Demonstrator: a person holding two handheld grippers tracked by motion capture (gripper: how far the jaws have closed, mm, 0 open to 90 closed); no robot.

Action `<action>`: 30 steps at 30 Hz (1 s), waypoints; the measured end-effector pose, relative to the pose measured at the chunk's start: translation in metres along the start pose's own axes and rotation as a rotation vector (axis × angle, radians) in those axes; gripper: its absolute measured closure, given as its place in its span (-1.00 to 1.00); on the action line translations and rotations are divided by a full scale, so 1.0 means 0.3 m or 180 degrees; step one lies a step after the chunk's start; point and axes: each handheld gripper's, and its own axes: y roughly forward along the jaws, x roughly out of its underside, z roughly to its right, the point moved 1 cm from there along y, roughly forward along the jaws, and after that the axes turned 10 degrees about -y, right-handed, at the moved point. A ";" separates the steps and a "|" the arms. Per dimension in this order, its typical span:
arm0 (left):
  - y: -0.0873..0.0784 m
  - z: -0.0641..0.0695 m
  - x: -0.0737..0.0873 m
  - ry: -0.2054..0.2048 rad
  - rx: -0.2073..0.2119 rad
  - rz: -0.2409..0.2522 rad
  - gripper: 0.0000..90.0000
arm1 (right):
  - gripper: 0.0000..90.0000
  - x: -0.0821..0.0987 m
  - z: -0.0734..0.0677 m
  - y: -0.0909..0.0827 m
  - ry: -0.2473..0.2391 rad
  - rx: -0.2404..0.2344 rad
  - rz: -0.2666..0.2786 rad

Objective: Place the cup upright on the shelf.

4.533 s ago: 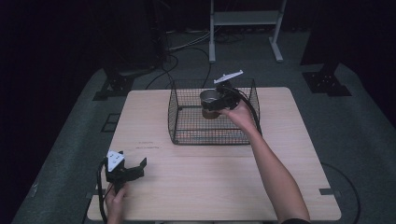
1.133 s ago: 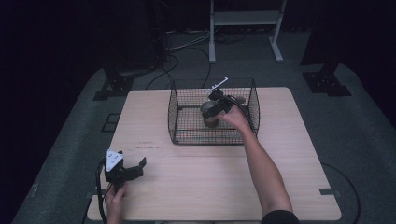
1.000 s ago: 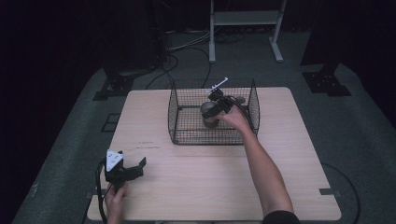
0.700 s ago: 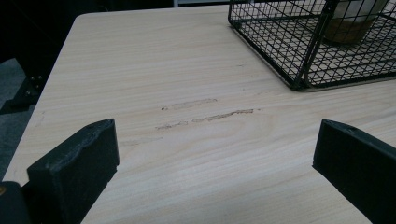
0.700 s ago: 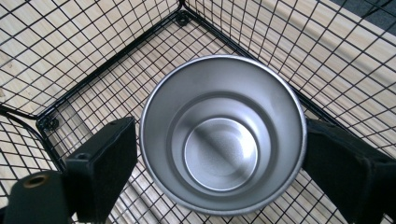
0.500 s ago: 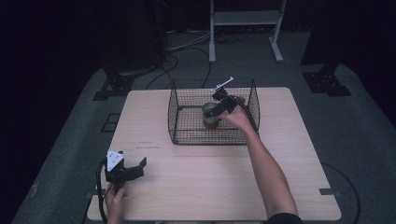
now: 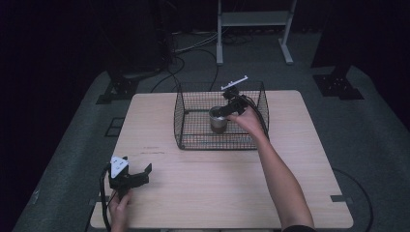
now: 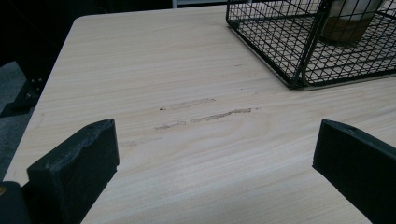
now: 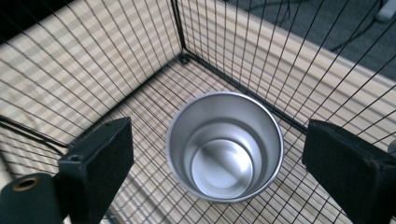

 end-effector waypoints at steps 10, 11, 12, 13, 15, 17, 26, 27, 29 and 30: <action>0.000 0.000 0.000 0.0015 -0.0003 -0.0010 -1.00 | -0.80 0.006 -0.038 -0.123 -0.0099 -0.0151 0.0194; 0.001 0.000 0.001 0.0014 -0.0002 0.0004 -1.00 | -0.80 0.010 -0.041 -0.129 -0.0117 -0.0160 0.0201; 0.001 0.001 0.001 0.0012 -0.0003 0.0003 -1.00 | -0.80 0.015 -0.044 -0.139 -0.0132 -0.0166 0.0203; 0.002 0.001 0.001 0.0012 -0.0003 0.0004 -1.00 | -0.80 0.022 -0.048 -0.151 -0.0146 -0.0184 0.0205; 0.002 0.001 0.001 0.0020 -0.0004 0.0003 -1.00 | -0.80 0.033 -0.053 -0.174 -0.0165 -0.0202 0.0244; 0.002 0.002 0.001 0.0024 -0.0003 0.0000 -1.00 | -0.80 0.044 -0.058 -0.194 -0.0162 -0.0218 0.0261; 0.003 0.004 0.001 0.0053 -0.0013 -0.0009 -1.00 | -0.79 0.104 -0.085 -0.280 -0.0205 -0.0321 0.0316; 0.003 0.004 0.001 0.0054 -0.0014 -0.0011 -1.00 | -0.79 0.112 -0.090 -0.287 -0.0243 -0.0318 0.0305; 0.003 0.004 0.001 0.0050 -0.0013 -0.0013 -1.00 | -0.79 0.121 -0.098 -0.298 -0.0250 -0.0332 0.0299; 0.004 0.005 0.002 0.0041 -0.0012 -0.0004 -1.00 | -0.79 0.127 -0.101 -0.304 -0.0246 -0.0348 0.0311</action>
